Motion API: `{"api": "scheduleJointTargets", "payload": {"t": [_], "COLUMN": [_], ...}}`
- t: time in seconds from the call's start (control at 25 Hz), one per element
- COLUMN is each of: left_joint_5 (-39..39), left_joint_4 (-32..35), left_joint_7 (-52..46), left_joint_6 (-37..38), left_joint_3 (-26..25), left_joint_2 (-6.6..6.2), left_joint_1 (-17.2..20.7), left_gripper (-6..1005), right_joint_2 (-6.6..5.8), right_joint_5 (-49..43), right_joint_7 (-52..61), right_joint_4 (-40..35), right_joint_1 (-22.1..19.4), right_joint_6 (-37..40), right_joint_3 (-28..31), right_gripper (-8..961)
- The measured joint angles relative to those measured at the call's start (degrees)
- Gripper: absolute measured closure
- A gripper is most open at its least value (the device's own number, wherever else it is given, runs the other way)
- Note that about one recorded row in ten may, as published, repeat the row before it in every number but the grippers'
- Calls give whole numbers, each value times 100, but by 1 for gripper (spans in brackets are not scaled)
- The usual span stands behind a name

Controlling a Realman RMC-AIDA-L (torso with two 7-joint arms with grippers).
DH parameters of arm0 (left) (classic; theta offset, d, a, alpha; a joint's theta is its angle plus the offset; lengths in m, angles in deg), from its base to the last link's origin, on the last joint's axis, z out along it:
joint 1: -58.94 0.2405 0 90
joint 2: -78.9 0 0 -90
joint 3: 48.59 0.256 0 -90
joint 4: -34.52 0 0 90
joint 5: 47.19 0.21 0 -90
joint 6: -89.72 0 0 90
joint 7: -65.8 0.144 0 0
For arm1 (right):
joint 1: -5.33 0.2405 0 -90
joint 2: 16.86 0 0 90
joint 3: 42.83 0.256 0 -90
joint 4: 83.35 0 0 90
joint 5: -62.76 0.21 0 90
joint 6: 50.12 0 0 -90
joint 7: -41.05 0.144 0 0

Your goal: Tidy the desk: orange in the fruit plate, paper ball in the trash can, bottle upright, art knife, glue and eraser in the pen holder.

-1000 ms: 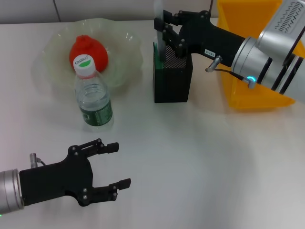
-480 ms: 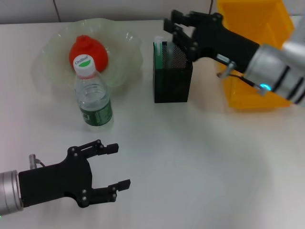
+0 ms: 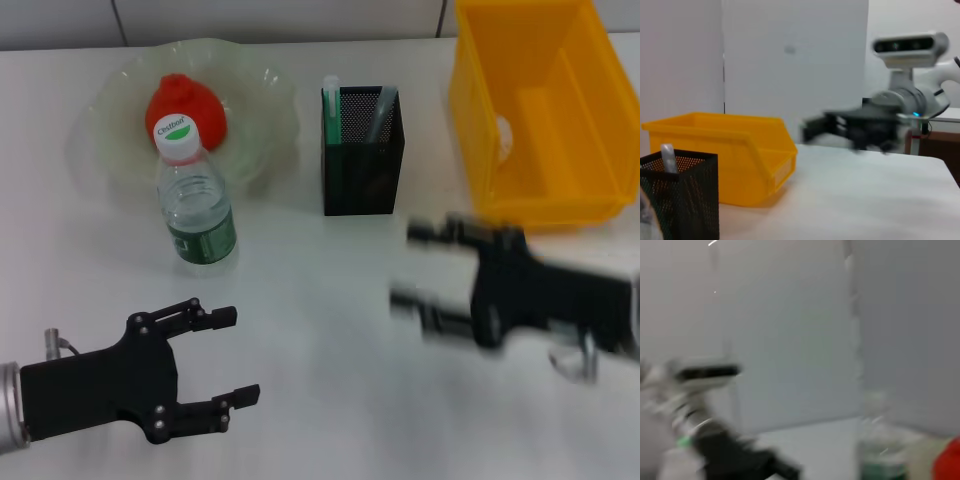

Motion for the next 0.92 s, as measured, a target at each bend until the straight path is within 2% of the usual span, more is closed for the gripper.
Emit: {"api": "scheduleJointTargets", "payload": {"t": [0.2, 0.48, 0.92], "left_joint_5": [0, 0, 0], "left_joint_4": [6, 4, -11], "left_joint_7": [-1, -1, -1], "left_joint_6": [56, 80, 93], "left_joint_3": [-22, -24, -25], "left_joint_2": [-42, -47, -48], "left_joint_1": [32, 54, 52], "left_gripper": [187, 187, 187], "right_joint_2": [46, 71, 71], "right_joint_5": [-869, -974, -979], "right_joint_7": [-29, -107, -188], "right_joint_4": [24, 66, 74], "right_joint_1": [-99, -126, -147], "right_joint_6": [443, 414, 400], "right_joint_3": [385, 425, 436], "right_gripper": [343, 107, 110]}}
